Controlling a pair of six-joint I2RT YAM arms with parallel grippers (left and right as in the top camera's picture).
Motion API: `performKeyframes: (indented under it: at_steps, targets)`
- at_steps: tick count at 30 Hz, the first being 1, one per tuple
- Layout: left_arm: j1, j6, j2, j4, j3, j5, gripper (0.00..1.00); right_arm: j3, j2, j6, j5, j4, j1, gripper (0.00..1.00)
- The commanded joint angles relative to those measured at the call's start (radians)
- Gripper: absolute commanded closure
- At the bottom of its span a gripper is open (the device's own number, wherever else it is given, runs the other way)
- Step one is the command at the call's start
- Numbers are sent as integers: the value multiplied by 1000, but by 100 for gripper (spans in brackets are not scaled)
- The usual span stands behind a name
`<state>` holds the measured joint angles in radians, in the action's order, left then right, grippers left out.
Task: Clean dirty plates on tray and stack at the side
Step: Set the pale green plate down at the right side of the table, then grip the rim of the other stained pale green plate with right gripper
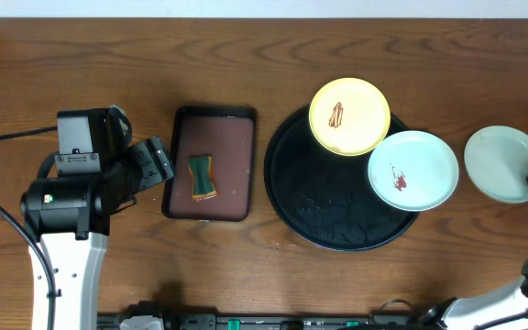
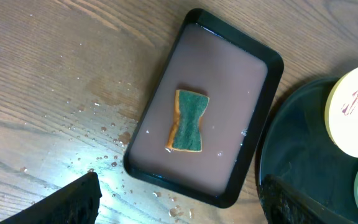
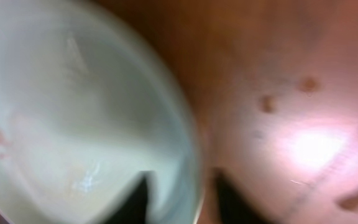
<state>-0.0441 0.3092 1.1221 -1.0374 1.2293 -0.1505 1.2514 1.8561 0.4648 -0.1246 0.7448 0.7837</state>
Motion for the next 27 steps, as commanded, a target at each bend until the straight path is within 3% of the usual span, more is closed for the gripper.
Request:
performKeyframes:
  at_steps: [1,6,9,13,14,19,23,27]
  targets:
    - [-3,-13,1,-2,13,6,18,3,-77,-93,-243,-5,-8,21]
    - [-3,-13,1,-2,13,6,17,3,-201,-169,-298,26,-93,25]
    - [-3,-13,1,-2,13,6,18,2,-273,-185,-126,115,-222,30]
    - [-3,-13,1,-2,13,6,17,-5,-262,-204,-1,197,-380,27]
    - [-3,-13,1,-2,13,6,18,-20,-249,-204,122,201,-450,35]
    - [-3,-13,1,-2,13,6,17,-67,-221,-170,440,145,-539,36]
    - [-3,-13,1,-2,13,6,18,-104,-198,-171,385,93,-544,57]
    - [-3,-13,1,-2,13,6,18,-160,-174,-231,226,27,-543,55]
